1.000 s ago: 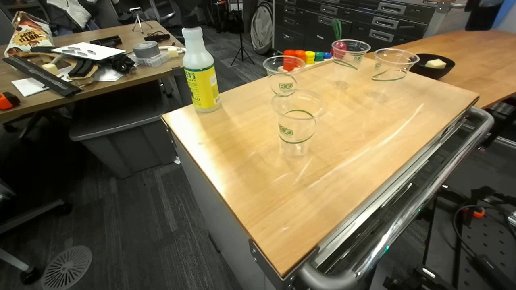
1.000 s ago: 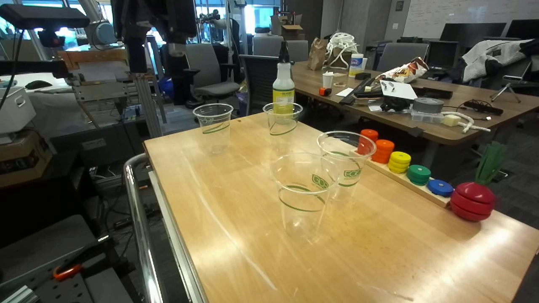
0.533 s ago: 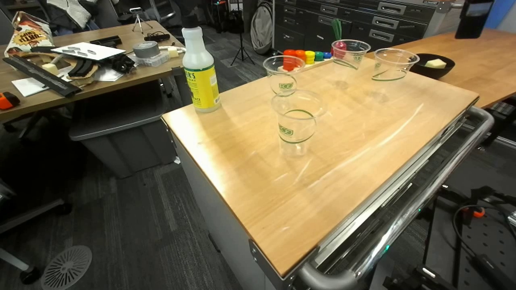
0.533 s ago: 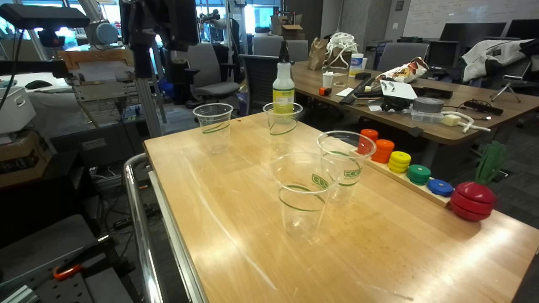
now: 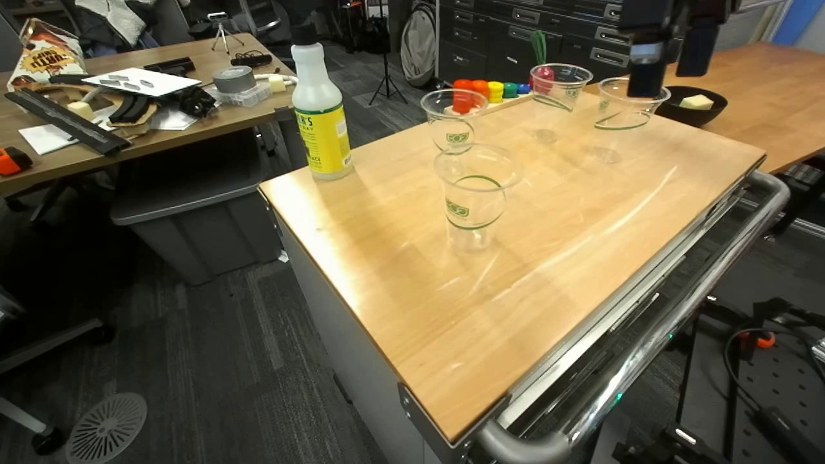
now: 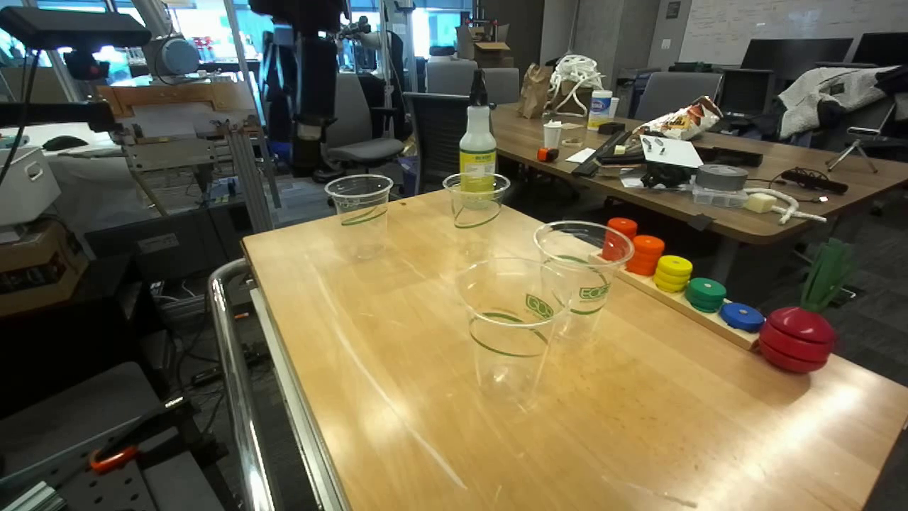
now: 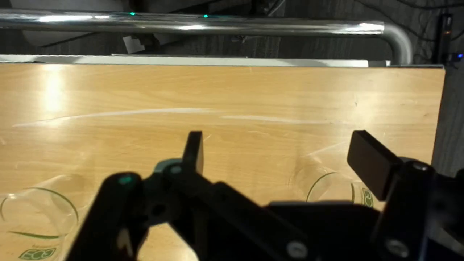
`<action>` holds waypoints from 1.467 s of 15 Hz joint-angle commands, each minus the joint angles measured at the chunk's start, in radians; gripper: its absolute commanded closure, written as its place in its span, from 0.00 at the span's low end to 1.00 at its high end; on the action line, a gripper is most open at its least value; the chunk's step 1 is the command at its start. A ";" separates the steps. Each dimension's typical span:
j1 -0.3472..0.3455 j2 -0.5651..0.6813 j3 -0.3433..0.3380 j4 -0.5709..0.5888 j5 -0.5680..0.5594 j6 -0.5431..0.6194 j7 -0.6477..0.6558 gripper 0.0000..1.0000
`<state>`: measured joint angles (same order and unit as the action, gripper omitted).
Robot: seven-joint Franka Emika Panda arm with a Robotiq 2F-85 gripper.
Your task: Stack the cups into the front right cup
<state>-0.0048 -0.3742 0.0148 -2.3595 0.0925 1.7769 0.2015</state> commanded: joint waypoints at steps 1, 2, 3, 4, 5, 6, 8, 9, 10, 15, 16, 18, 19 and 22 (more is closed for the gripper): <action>-0.010 0.091 0.029 0.035 0.020 0.098 0.120 0.00; -0.007 0.114 0.037 0.036 0.008 0.132 0.146 0.00; -0.004 0.134 0.045 0.039 -0.001 0.166 0.173 0.00; -0.001 0.150 0.055 0.041 -0.010 0.198 0.200 0.00; 0.003 0.166 0.068 0.042 -0.024 0.242 0.224 0.00; 0.009 0.184 0.075 0.051 -0.024 0.261 0.238 0.00; 0.018 0.209 0.096 0.061 -0.038 0.297 0.275 0.00; 0.021 0.219 0.106 0.064 -0.053 0.312 0.296 0.00; 0.024 0.231 0.114 0.067 -0.070 0.322 0.314 0.00; 0.036 0.282 0.123 0.073 -0.141 0.318 0.380 0.27; 0.040 0.291 0.120 0.074 -0.132 0.320 0.376 0.34; 0.043 0.308 0.116 0.074 -0.119 0.321 0.369 0.51; 0.043 0.315 0.111 0.077 -0.105 0.315 0.362 0.58; 0.041 0.330 0.102 0.088 -0.081 0.312 0.356 0.82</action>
<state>0.0228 -0.0666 0.1349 -2.3088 -0.0160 2.0926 0.5512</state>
